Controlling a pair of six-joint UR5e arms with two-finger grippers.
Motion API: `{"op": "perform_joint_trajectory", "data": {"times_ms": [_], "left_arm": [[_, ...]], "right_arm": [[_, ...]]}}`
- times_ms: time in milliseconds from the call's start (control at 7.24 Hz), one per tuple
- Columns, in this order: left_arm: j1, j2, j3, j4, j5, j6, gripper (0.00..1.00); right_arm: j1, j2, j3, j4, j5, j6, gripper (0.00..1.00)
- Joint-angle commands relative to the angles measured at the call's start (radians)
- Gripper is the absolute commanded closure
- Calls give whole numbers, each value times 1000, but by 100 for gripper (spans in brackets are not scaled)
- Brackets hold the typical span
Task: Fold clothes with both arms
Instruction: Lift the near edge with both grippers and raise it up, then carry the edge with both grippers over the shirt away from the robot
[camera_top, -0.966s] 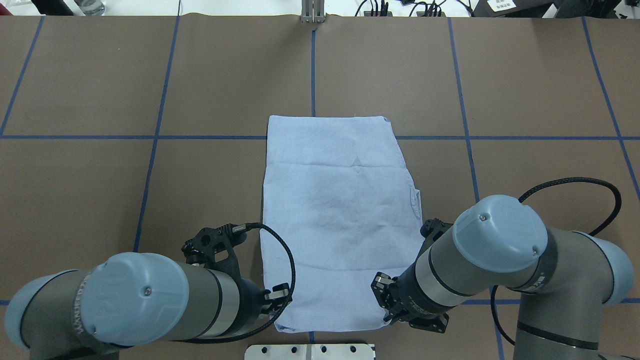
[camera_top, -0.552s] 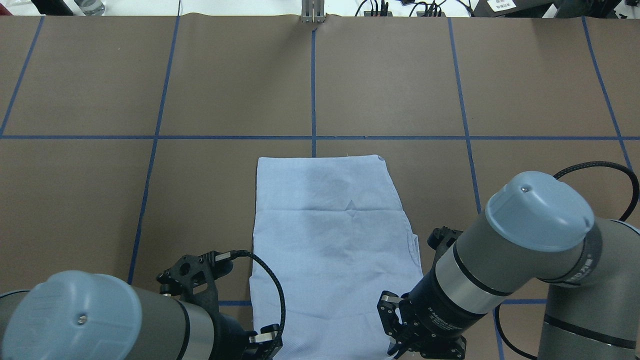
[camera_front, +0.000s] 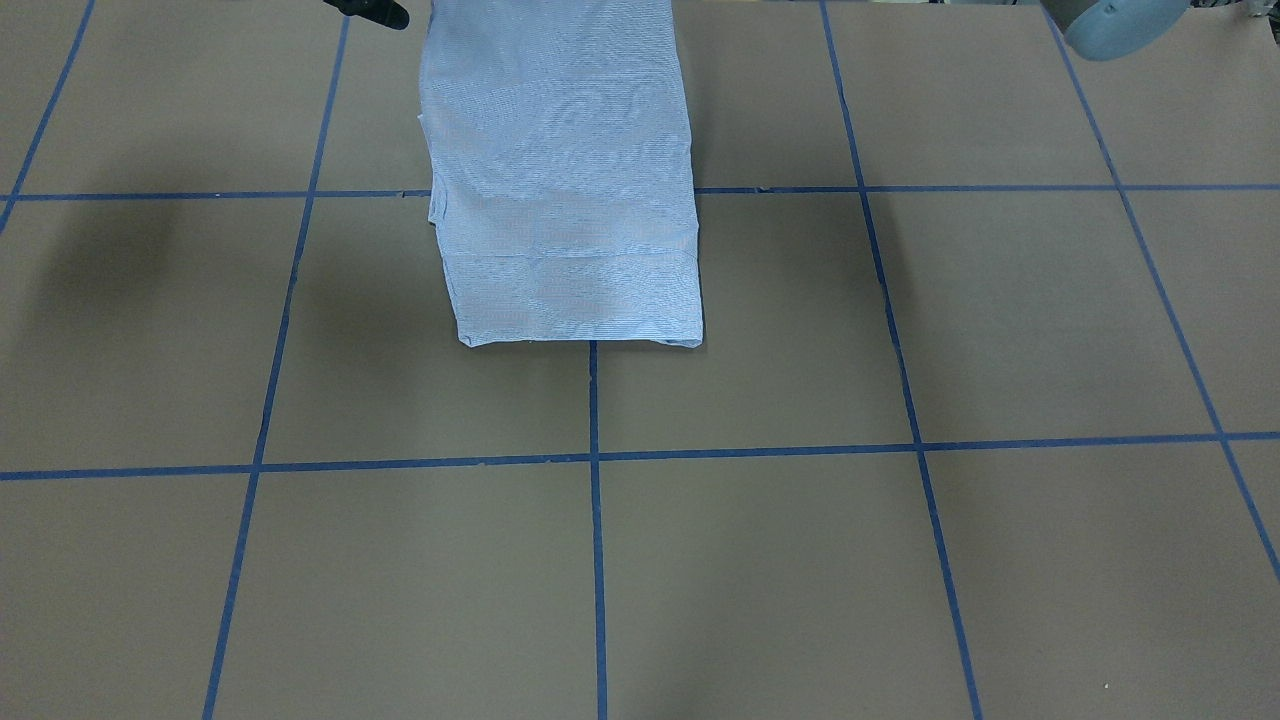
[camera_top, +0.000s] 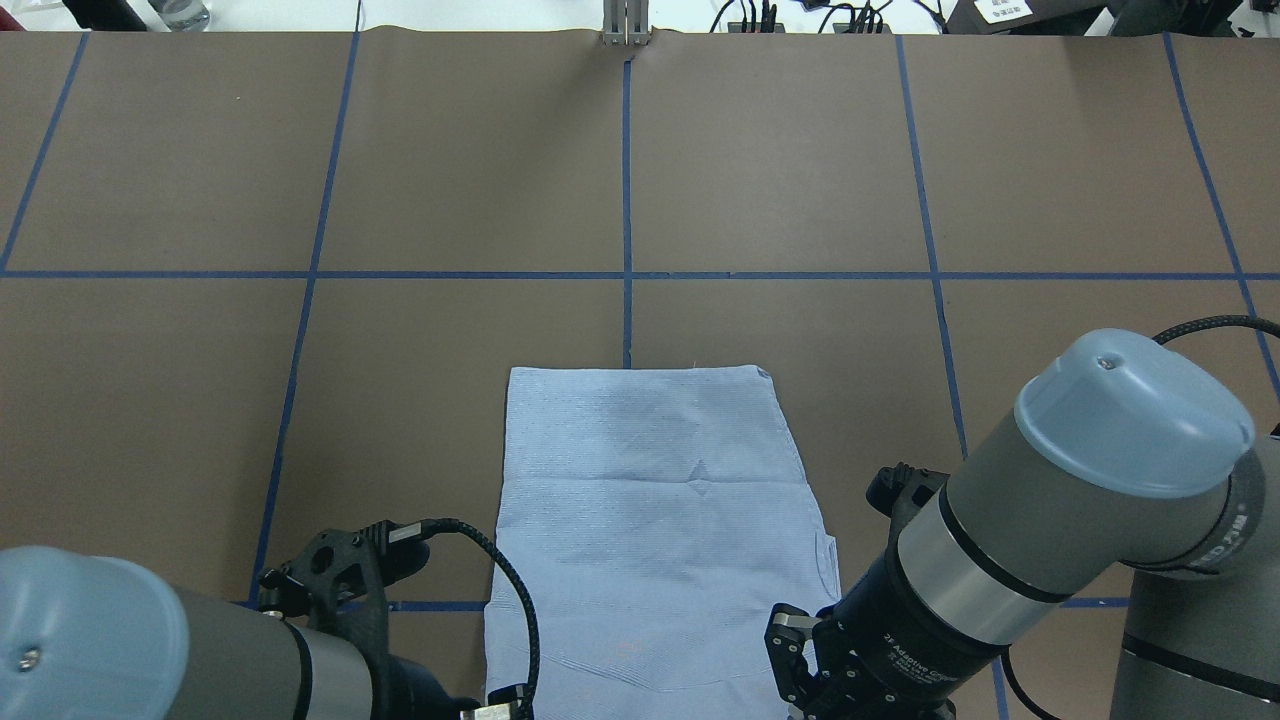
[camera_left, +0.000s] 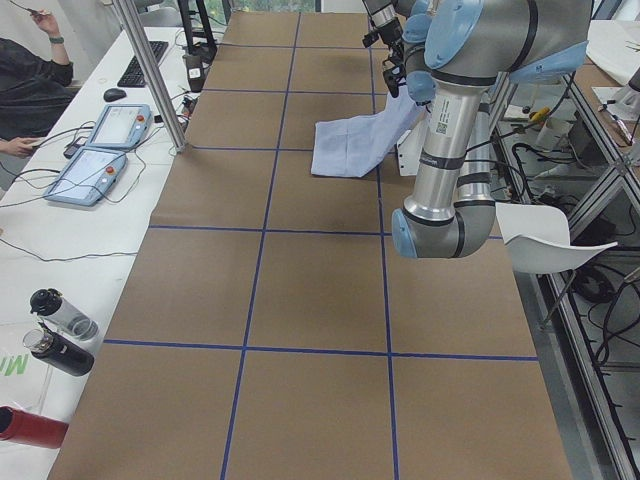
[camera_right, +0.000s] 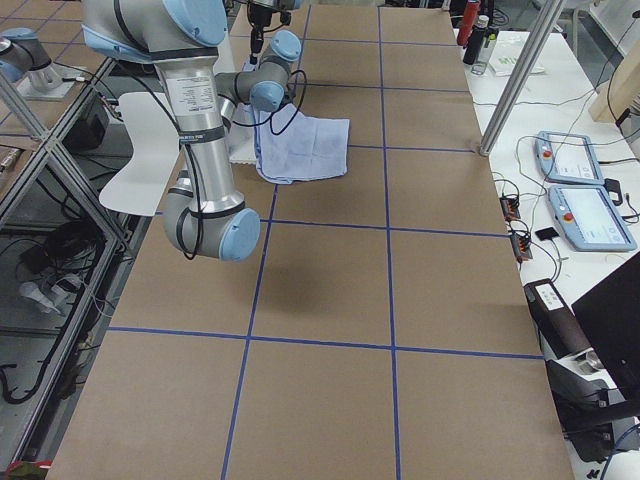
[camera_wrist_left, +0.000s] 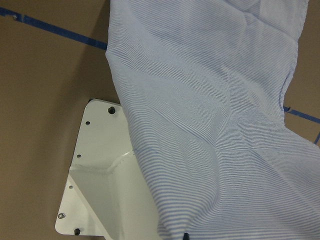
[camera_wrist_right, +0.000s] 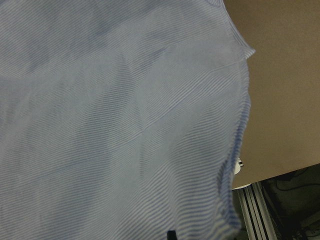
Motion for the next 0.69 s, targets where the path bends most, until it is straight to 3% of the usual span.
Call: {"op": "perform_joint_trajectory", "data": {"times_ms": [0, 552], "left_arm": [[-51, -8, 51, -19, 10, 15, 100], [-146, -16, 239, -116, 30, 66, 100]], "right_arm": [[88, 88, -84, 2, -5, -10, 100], [168, 132, -227, 3, -15, -95, 100]]}}
